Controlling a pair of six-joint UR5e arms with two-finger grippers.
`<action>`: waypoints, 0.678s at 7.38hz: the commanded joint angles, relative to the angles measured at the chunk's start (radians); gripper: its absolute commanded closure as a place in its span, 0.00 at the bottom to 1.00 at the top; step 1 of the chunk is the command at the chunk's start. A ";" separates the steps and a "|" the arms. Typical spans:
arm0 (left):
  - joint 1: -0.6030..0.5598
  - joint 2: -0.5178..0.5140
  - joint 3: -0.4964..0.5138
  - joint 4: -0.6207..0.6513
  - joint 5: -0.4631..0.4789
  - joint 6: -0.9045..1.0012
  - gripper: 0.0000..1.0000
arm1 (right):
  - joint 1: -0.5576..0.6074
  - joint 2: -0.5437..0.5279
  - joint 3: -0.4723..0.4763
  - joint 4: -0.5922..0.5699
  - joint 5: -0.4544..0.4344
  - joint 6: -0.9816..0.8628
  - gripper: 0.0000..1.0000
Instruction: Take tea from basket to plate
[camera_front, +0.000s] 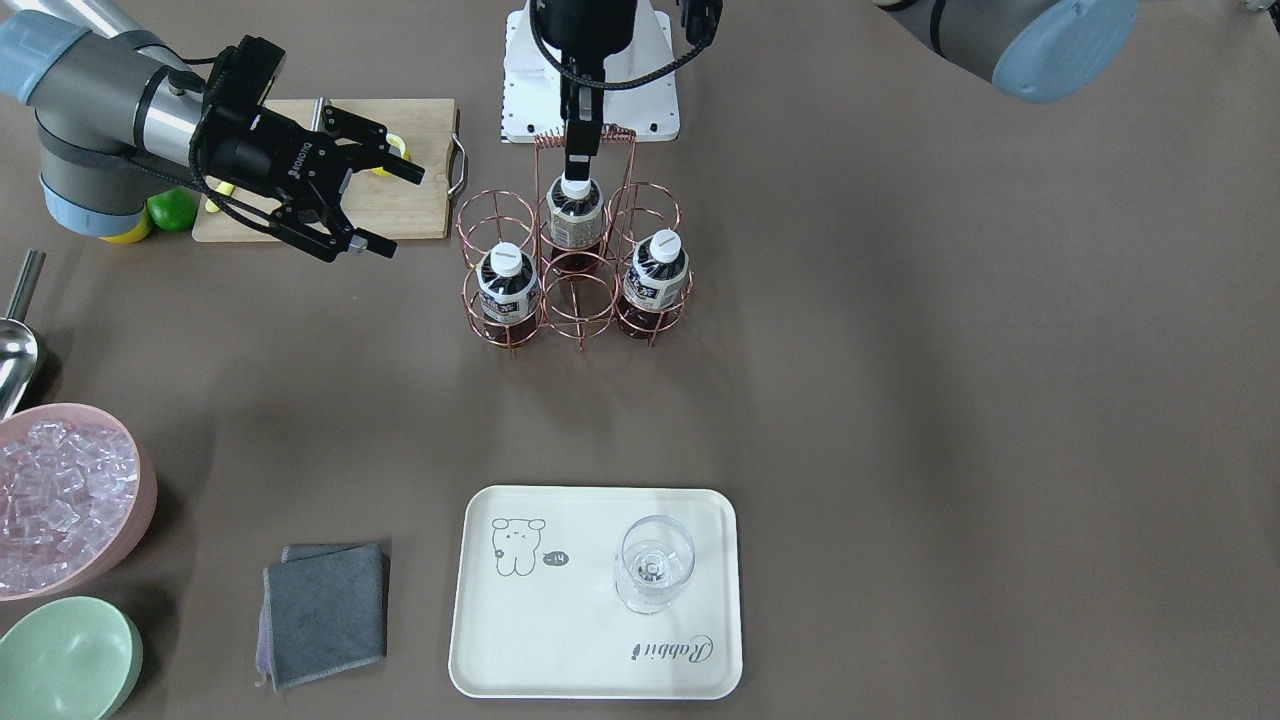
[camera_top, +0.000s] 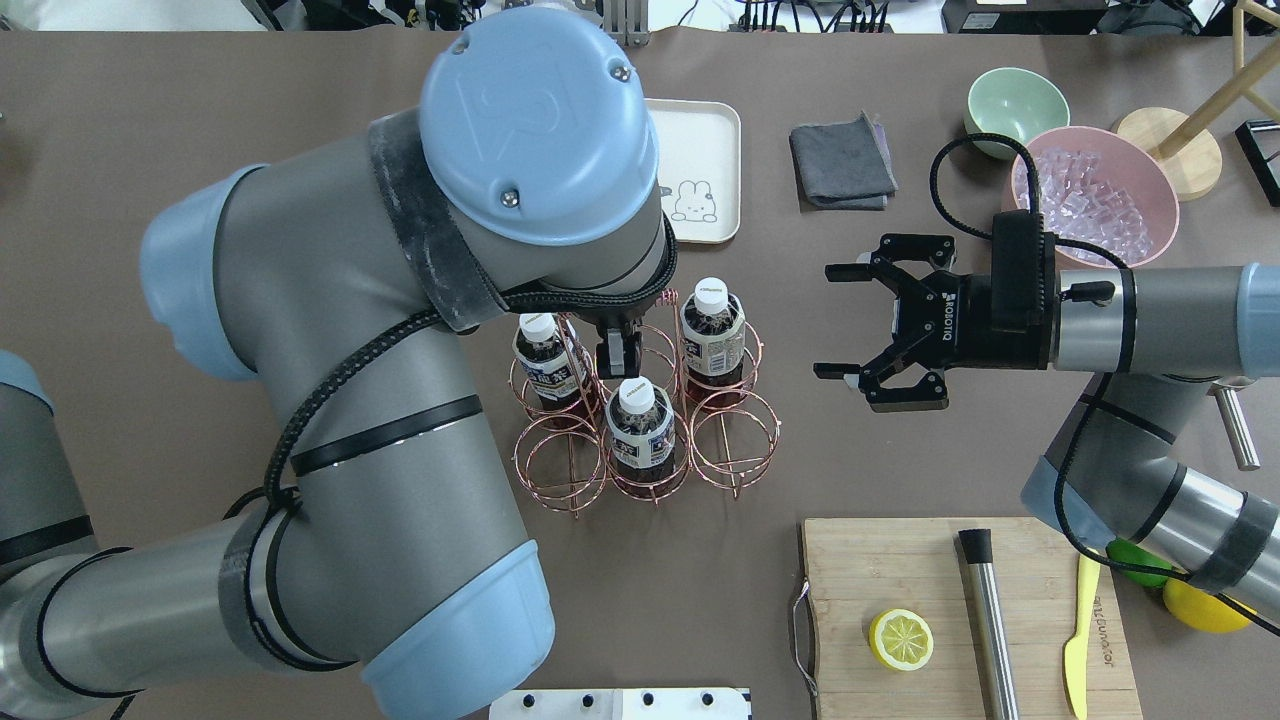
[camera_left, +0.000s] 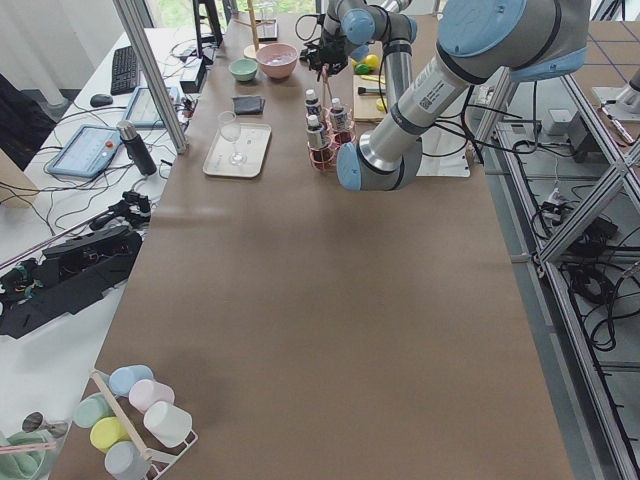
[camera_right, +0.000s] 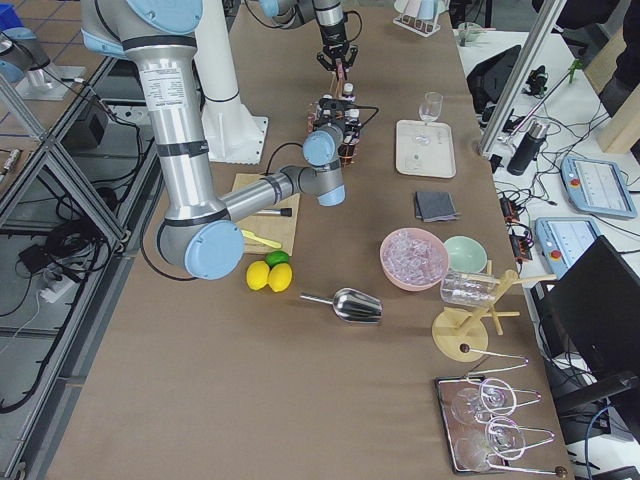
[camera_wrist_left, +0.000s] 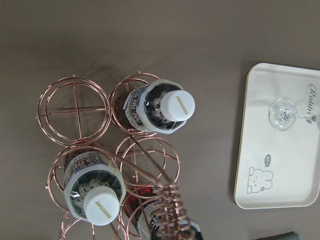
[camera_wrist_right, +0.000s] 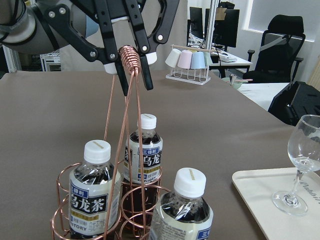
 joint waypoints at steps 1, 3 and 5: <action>0.007 0.014 0.002 -0.002 0.001 0.000 1.00 | 0.000 0.001 0.002 0.001 -0.004 0.014 0.00; 0.011 0.012 0.004 -0.008 0.001 -0.001 1.00 | 0.002 -0.002 0.002 0.002 -0.004 0.014 0.00; 0.016 0.009 0.006 -0.008 0.001 -0.001 1.00 | 0.000 -0.010 -0.001 0.016 -0.005 0.014 0.00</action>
